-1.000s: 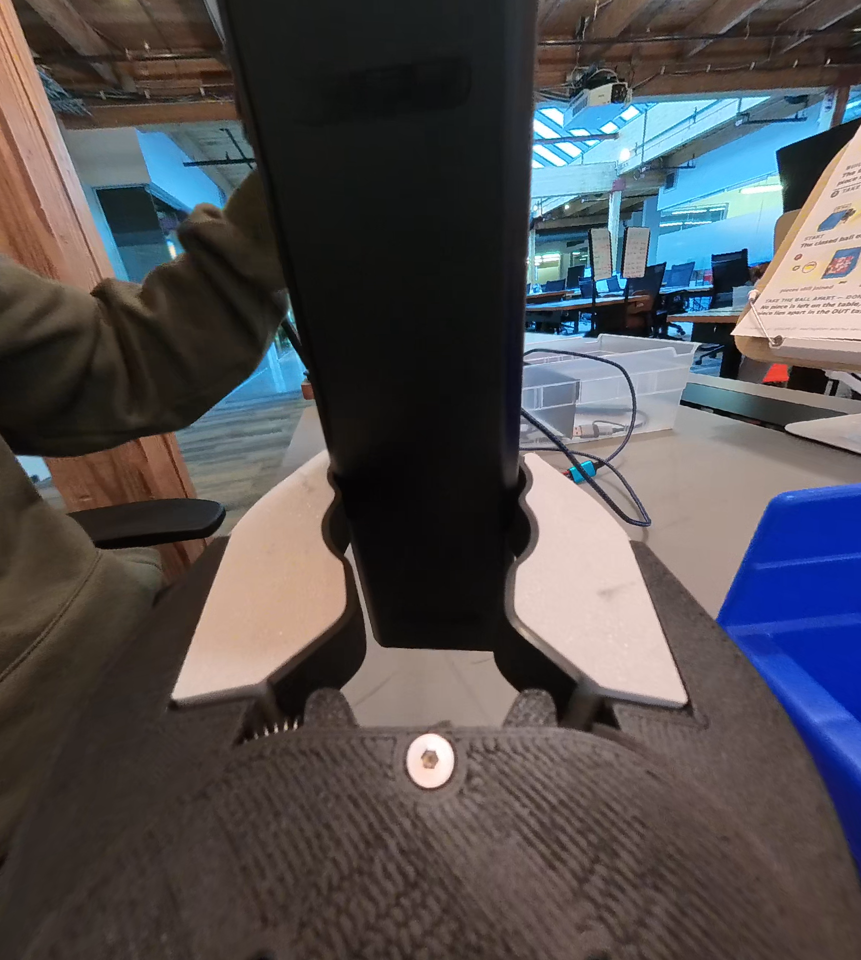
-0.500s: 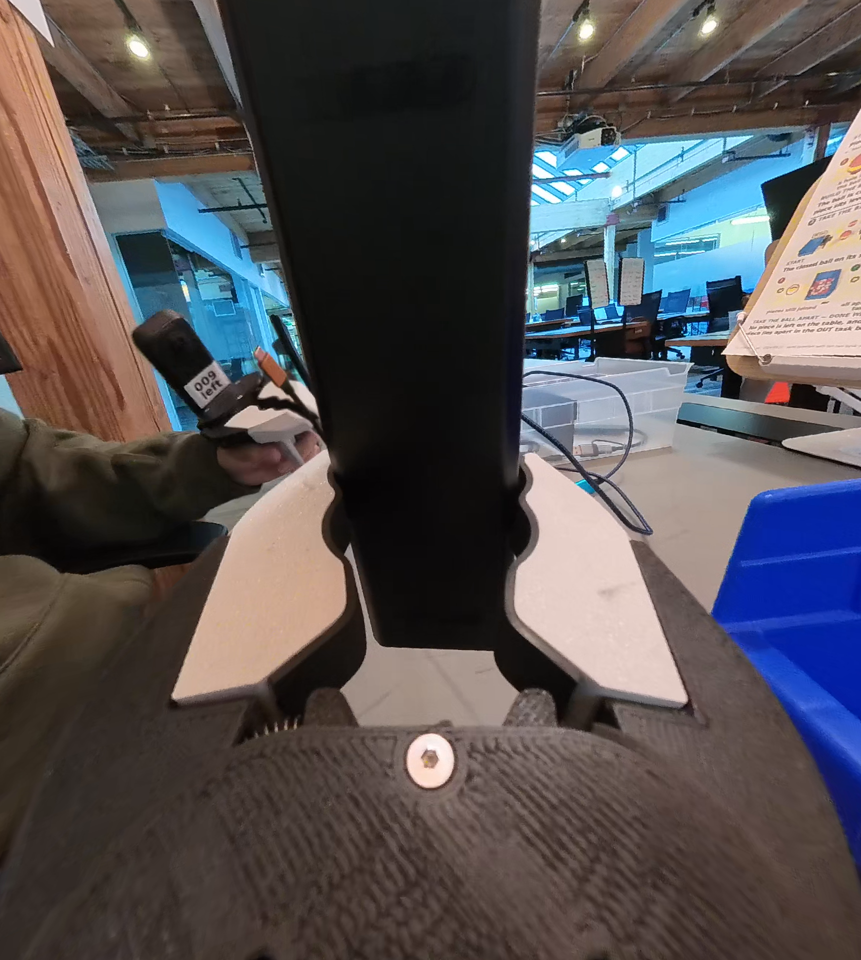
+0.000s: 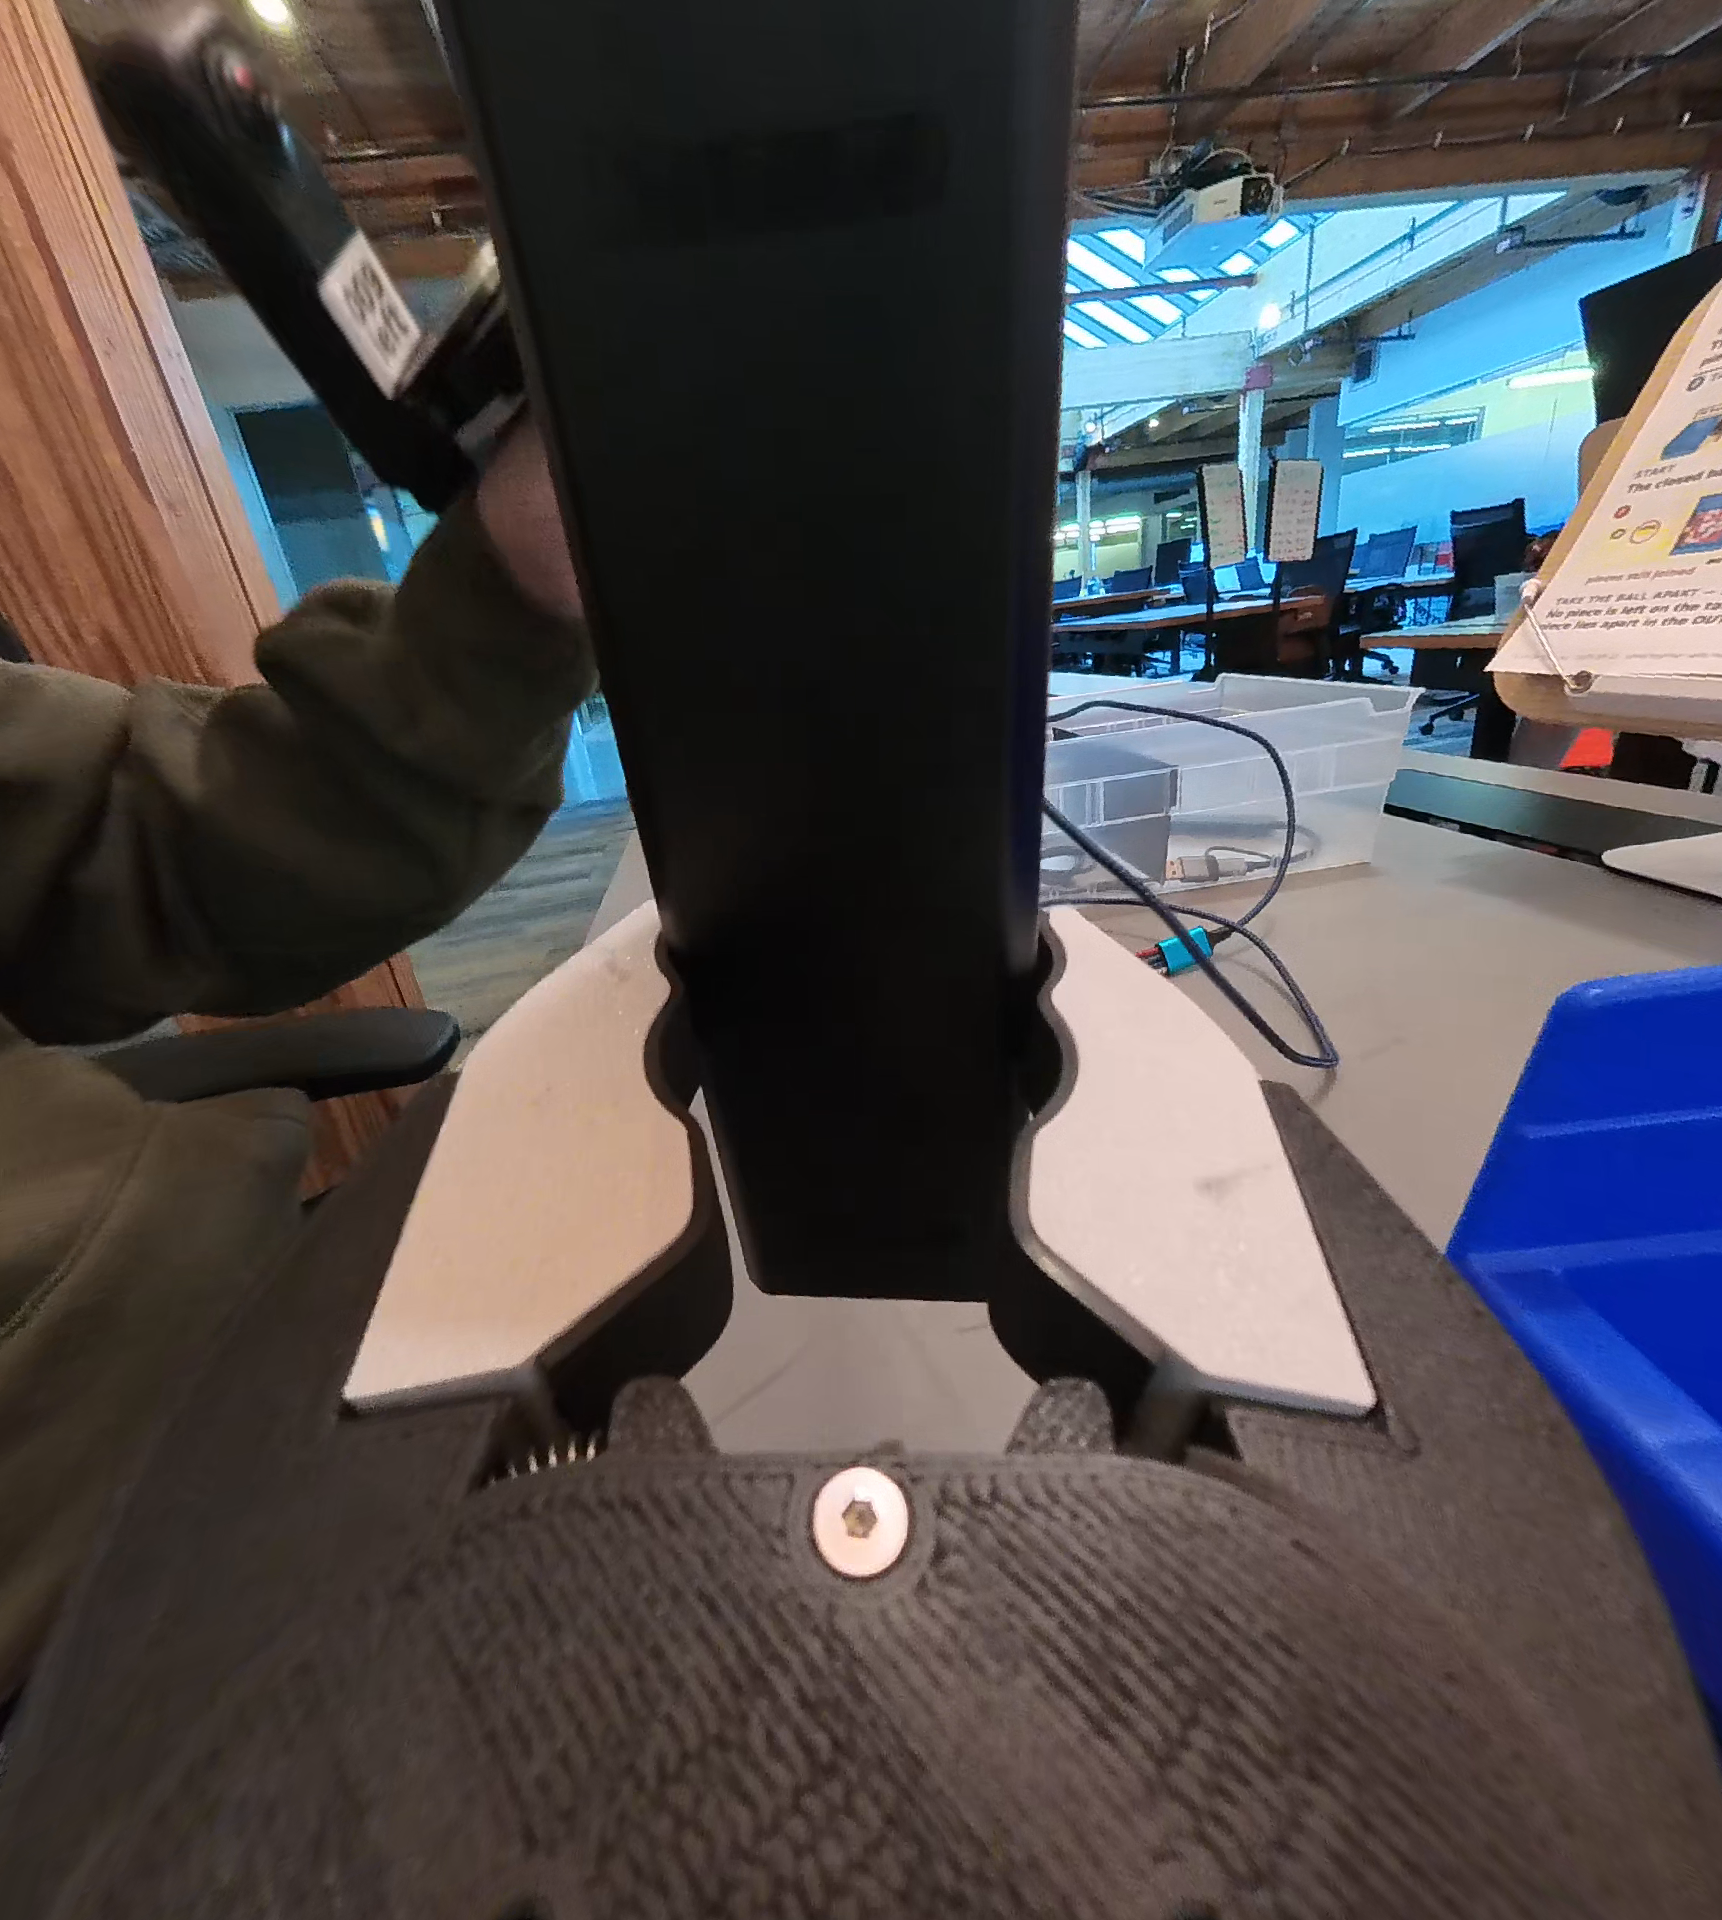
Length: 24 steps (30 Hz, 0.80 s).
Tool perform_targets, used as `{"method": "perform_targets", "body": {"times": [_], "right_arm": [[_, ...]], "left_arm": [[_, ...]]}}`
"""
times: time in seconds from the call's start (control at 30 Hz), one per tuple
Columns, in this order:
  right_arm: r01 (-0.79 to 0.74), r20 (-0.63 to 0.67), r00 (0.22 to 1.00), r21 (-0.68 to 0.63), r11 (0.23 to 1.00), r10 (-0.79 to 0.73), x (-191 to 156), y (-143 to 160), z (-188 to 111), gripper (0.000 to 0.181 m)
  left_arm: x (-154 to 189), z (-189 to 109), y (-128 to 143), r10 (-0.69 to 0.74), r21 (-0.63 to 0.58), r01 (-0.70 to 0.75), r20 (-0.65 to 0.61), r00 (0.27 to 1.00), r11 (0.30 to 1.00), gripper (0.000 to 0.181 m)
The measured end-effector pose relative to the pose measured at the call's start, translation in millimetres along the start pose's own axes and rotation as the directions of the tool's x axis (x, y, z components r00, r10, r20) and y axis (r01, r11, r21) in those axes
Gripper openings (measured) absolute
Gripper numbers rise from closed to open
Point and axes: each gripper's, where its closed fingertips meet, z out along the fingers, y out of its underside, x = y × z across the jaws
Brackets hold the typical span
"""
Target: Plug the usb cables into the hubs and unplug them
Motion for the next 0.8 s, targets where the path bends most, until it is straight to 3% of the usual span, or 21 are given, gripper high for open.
{"method": "perform_targets", "body": {"times": [0.03,0.1,0.17,0.27,0.47,0.6,0.7,0.8], "right_arm": [[-0.003,0.003,1.0,0.006,1.0,0.003,0,-1,-1,0.061],[-0.012,0.0,1.0,0.025,1.0,0.012,1,-3,-3,0.061],[-0.013,-0.003,1.0,0.048,0.999,0.013,2,-6,-5,0.061],[-0.013,-0.004,1.0,0.065,0.998,0.013,1,-8,-8,0.061],[-0.008,0.003,1.0,0.05,0.999,0.008,-2,-6,-8,0.061],[0.0,0.011,1.0,0.022,1.0,-0.001,-4,-3,-5,0.061],[0.017,0.018,1.0,-0.008,1.0,-0.016,-6,1,-1,0.061],[0.03,0.028,0.999,-0.037,0.999,-0.029,-9,5,1,0.061]], "left_arm": [[16,-4,-3,0.01,0.06,-0.006,-0.062,0.998,0.998,0.003],[54,-20,17,0.031,0.07,-0.018,-0.175,0.984,0.997,0.002],[106,-50,46,0.002,0.051,0.02,-0.404,0.915,0.999,0.002],[149,-100,95,-0.084,-0.084,0.041,-0.612,0.786,0.996,0.003],[152,-168,164,-0.211,-0.342,-0.107,-0.765,0.608,0.933,0.008],[147,-196,199,-0.41,-0.568,-0.159,-0.734,0.542,0.807,0.039],[137,-209,205,-0.454,-0.622,-0.202,-0.721,0.523,0.756,0.049],[119,-187,181,-0.435,-0.598,-0.132,-0.699,0.568,0.79,0.045]]}}
